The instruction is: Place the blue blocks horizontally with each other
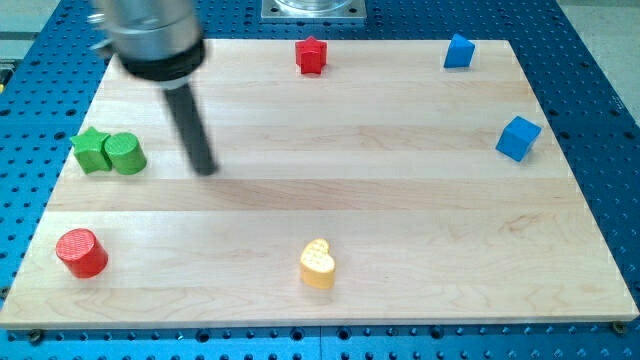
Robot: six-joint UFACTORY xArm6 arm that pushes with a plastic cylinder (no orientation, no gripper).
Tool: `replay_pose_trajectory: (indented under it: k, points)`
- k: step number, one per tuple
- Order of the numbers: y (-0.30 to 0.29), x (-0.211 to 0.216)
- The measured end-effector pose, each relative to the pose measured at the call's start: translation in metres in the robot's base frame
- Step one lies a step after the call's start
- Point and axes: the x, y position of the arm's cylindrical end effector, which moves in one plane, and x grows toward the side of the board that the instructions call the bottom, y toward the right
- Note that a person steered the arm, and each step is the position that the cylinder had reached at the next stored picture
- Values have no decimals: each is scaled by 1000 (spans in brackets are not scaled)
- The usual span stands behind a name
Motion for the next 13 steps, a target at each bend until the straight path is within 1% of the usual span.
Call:
replay_pose_trajectory:
  k: [2,3,4,5,6,7,8,9,10,11,12,13]
  points:
    - [274,-76]
    - [372,-126]
    - [402,-205]
    - [387,-233]
    - [311,-196]
    - [268,-158]
    - [328,-141]
    - [387,-32]
    - [376,16]
    - [305,-21]
    - [305,-49]
    - [317,10]
